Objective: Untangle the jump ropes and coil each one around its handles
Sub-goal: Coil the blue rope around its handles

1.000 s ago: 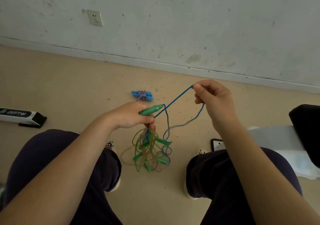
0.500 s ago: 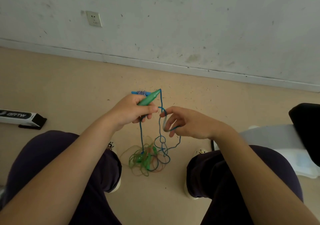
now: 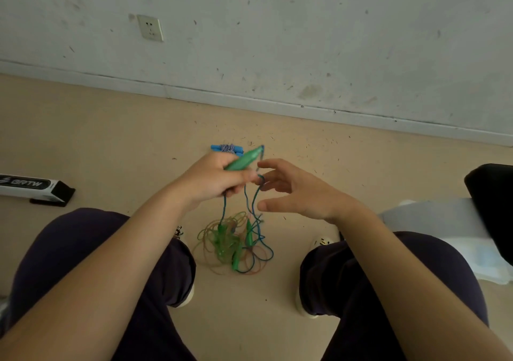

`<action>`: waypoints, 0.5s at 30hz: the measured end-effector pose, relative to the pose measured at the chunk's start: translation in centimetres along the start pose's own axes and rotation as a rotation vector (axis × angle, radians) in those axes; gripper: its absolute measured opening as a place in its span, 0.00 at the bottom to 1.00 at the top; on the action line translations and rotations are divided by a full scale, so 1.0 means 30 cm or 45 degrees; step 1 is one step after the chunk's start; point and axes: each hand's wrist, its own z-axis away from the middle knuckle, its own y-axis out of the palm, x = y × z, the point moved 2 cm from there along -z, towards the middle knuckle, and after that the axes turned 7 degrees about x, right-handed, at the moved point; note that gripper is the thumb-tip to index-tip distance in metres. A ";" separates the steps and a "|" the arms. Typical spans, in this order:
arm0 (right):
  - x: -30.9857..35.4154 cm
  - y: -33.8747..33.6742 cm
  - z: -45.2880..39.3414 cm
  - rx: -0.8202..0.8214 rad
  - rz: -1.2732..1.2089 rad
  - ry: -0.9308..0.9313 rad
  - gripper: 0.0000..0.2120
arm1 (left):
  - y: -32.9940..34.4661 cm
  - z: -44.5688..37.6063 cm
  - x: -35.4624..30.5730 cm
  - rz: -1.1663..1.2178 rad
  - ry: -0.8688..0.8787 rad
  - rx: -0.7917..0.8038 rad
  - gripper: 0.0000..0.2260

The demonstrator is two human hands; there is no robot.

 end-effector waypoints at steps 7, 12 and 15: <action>0.004 -0.005 -0.017 -0.243 -0.036 -0.047 0.08 | -0.013 0.005 0.006 -0.139 -0.030 0.202 0.07; -0.015 -0.106 0.019 -0.744 -0.219 -0.124 0.06 | -0.091 0.013 0.031 -0.293 -0.093 0.061 0.06; -0.016 -0.113 0.024 -0.642 -0.288 -0.208 0.04 | -0.087 0.018 0.019 -0.127 -0.017 0.017 0.07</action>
